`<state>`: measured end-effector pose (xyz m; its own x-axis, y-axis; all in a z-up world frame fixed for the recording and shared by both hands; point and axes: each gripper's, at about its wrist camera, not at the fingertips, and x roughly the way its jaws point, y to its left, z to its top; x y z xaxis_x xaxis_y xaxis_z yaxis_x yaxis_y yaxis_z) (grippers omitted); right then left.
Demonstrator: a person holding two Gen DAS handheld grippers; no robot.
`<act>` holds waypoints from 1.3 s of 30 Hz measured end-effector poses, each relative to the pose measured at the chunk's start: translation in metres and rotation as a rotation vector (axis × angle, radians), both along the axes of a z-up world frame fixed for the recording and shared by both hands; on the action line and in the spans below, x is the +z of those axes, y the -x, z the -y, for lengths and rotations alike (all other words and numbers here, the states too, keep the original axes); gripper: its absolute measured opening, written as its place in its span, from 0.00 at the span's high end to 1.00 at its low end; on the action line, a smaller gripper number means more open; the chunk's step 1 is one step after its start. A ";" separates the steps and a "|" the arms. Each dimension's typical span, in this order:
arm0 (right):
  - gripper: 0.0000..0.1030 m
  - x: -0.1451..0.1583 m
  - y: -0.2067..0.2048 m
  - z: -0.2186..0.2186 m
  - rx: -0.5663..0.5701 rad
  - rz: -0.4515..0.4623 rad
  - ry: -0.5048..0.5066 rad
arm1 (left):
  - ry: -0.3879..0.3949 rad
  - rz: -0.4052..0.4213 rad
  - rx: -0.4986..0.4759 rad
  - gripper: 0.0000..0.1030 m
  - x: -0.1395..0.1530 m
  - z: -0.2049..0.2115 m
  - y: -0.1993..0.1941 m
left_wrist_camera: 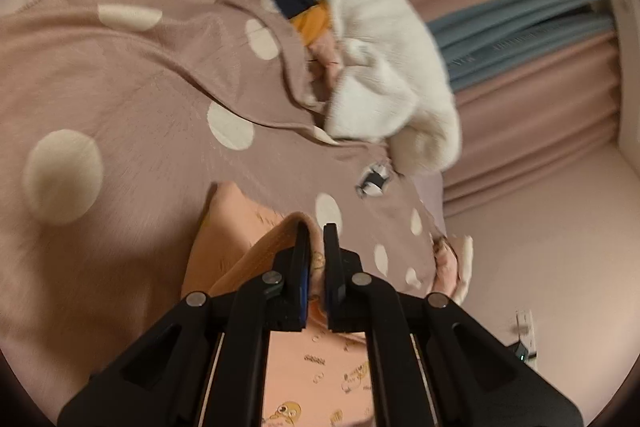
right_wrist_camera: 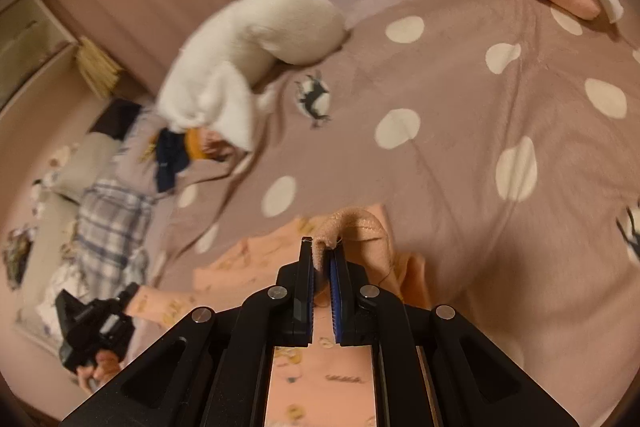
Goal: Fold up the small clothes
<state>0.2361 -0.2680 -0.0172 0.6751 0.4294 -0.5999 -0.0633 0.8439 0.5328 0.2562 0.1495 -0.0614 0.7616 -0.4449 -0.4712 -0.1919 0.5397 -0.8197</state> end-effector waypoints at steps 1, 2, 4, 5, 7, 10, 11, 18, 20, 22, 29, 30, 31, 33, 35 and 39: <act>0.91 -0.001 -0.007 -0.001 0.001 -0.009 0.006 | -0.009 -0.018 0.002 0.96 -0.004 0.000 -0.006; 0.91 -0.007 -0.015 -0.003 0.004 -0.027 0.016 | -0.041 -0.041 0.016 0.96 -0.011 -0.001 -0.013; 0.91 -0.014 -0.021 -0.001 -0.009 -0.045 0.025 | -0.102 -0.055 0.049 0.99 -0.018 -0.006 -0.019; 0.91 -0.018 -0.025 0.000 -0.017 -0.055 0.029 | -0.118 -0.071 0.069 0.99 -0.021 -0.009 -0.020; 0.85 -0.025 -0.033 0.004 -0.047 -0.082 0.036 | -0.075 -0.089 0.118 0.99 -0.029 -0.021 -0.020; 0.41 -0.024 -0.037 0.014 -0.094 -0.079 0.001 | -0.039 -0.088 0.121 0.98 -0.029 -0.034 -0.015; 0.35 -0.022 -0.036 0.017 -0.106 -0.070 -0.007 | -0.076 -0.100 0.133 0.93 -0.026 -0.035 -0.011; 0.24 -0.002 -0.003 0.004 -0.012 -0.052 0.018 | -0.074 -0.094 -0.081 0.34 -0.017 -0.006 0.012; 0.24 -0.006 -0.001 -0.004 0.039 -0.087 0.053 | -0.052 -0.094 -0.180 0.23 -0.017 0.011 0.013; 0.24 -0.016 0.000 -0.013 0.108 -0.125 0.030 | -0.058 -0.103 -0.269 0.23 -0.019 0.030 0.013; 0.24 -0.058 -0.023 -0.036 0.183 -0.256 -0.021 | -0.117 -0.168 -0.329 0.24 -0.052 0.072 -0.019; 0.24 -0.061 -0.028 -0.038 0.193 -0.258 -0.024 | -0.114 -0.153 -0.308 0.24 -0.053 0.073 -0.029; 0.24 -0.062 -0.034 -0.040 0.209 -0.257 -0.035 | -0.119 -0.138 -0.290 0.24 -0.051 0.072 -0.036; 0.24 -0.061 -0.050 -0.040 0.223 -0.252 -0.070 | -0.133 -0.075 -0.229 0.24 -0.041 0.074 -0.057; 0.24 -0.053 -0.071 -0.039 0.190 -0.221 -0.131 | -0.120 -0.015 -0.175 0.25 -0.024 0.073 -0.076; 0.24 -0.027 -0.073 -0.029 0.142 -0.126 -0.180 | -0.112 0.107 -0.171 0.22 0.011 0.060 -0.066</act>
<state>0.3094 -0.2387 -0.0437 0.5252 0.6221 -0.5806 -0.0982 0.7221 0.6848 0.3217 0.0895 -0.0500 0.7280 -0.5209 -0.4457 -0.0054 0.6458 -0.7635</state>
